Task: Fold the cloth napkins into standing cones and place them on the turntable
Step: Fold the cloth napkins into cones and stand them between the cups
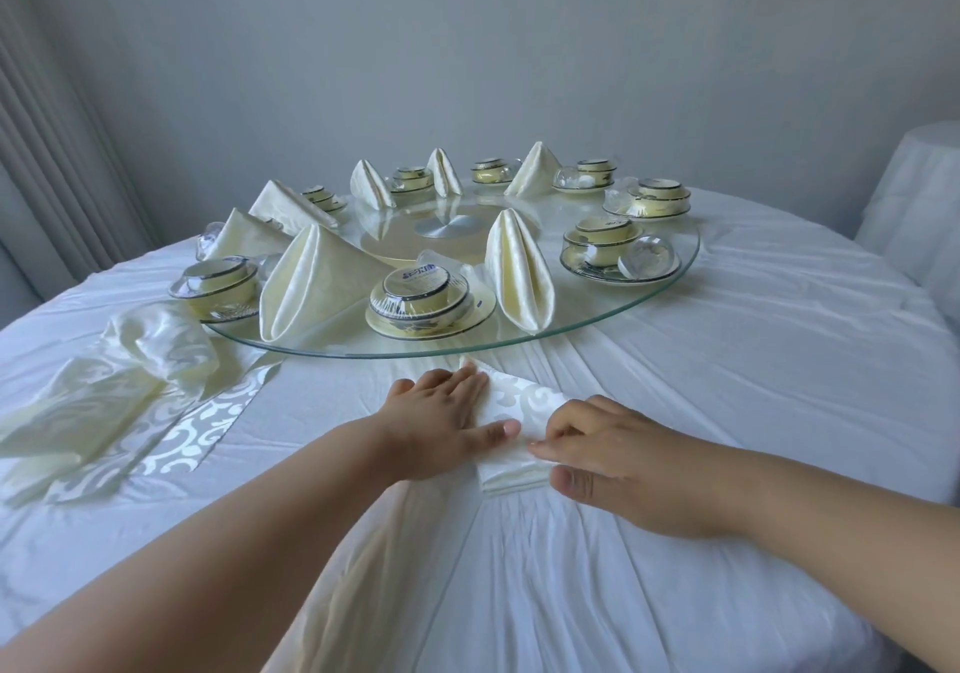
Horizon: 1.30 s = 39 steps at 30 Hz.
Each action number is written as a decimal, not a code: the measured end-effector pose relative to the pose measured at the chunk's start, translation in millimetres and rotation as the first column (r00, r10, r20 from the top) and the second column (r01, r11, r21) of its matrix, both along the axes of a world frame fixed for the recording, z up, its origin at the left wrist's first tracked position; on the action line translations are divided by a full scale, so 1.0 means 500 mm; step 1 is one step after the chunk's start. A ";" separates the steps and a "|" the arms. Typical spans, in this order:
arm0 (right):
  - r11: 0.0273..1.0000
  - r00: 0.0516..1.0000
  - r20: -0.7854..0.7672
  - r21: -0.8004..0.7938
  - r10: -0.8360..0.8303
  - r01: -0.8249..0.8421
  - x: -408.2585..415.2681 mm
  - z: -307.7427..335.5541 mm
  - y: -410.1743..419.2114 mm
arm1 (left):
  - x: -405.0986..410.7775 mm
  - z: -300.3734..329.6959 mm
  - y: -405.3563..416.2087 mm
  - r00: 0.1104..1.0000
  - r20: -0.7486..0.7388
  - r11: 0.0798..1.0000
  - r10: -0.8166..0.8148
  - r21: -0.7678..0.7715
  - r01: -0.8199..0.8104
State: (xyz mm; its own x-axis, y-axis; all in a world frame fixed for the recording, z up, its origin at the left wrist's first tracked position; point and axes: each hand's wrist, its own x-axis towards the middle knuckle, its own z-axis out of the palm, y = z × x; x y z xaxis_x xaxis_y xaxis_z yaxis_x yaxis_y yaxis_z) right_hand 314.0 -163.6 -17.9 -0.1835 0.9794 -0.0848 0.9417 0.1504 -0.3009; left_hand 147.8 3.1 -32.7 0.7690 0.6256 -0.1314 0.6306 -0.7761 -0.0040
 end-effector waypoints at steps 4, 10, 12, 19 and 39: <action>1.000 0.999 -0.044 0.015 -0.017 0.017 0.010 -0.009 0.001 | 0.001 -0.007 0.005 0.994 0.105 0.998 -0.006 0.068 -0.001; 0.993 1.000 0.007 0.115 -0.024 0.023 -0.008 0.013 0.028 | 0.008 -0.017 0.016 0.981 0.196 0.998 -0.011 0.069 -0.003; 0.981 1.000 0.004 0.192 -0.015 0.014 -0.014 0.008 0.045 | 0.004 -0.021 0.019 0.980 0.198 0.997 -0.022 0.078 0.007; 0.952 0.986 -0.168 0.303 0.008 0.044 -0.006 -0.033 0.070 | -0.007 -0.008 0.013 0.958 0.283 0.996 -0.055 0.086 0.032; 0.794 0.841 -0.503 0.420 -0.199 0.439 0.024 0.047 0.022 | 0.005 0.059 -0.008 0.748 0.661 0.968 -0.060 -0.146 0.206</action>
State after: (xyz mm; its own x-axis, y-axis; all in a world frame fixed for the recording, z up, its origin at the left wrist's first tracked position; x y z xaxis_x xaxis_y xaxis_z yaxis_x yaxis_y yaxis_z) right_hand 325.9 -152.8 5.7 0.2487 0.8633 0.4392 0.7632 0.1045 -0.6376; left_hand 150.2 -1.1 -3.1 0.7874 0.5269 0.3201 0.3145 -0.7898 0.5266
